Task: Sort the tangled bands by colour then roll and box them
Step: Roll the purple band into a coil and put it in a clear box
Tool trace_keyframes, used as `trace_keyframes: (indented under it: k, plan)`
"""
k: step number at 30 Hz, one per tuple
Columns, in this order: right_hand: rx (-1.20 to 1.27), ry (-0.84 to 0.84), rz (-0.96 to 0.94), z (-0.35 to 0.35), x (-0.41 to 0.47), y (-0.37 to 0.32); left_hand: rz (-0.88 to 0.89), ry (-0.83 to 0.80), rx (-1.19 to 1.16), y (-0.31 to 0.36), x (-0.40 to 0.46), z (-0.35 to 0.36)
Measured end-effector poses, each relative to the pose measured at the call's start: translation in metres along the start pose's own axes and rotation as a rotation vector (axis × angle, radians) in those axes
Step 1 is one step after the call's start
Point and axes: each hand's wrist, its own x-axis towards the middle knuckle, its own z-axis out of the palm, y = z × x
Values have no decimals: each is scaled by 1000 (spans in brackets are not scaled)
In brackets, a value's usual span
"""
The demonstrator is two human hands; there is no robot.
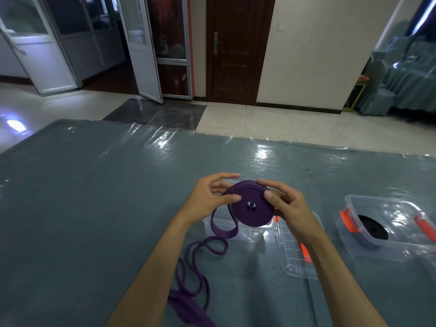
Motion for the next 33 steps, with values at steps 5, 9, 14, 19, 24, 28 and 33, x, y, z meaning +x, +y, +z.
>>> trace_keyframes:
  k: [5,9,14,19,24,28,33]
  plan:
    - [-10,-12,-21,3,0,-9,44,27,-72,0,-5,5]
    - [-23,-25,-40,6,3,-18,70,97,-118,2,-4,7]
    - [-99,-88,-39,5,12,-27,82,106,-213,2,-1,13]
    - [-101,31,-187,5,10,-28,64,-4,-187,4,0,9]
    - [-61,-75,-14,2,11,-26,127,171,-113,7,2,13]
    - [-111,-61,-96,0,12,-32,79,130,-162,0,-1,16]
    - [-44,-11,-66,5,9,-25,94,101,-215,1,-4,14]
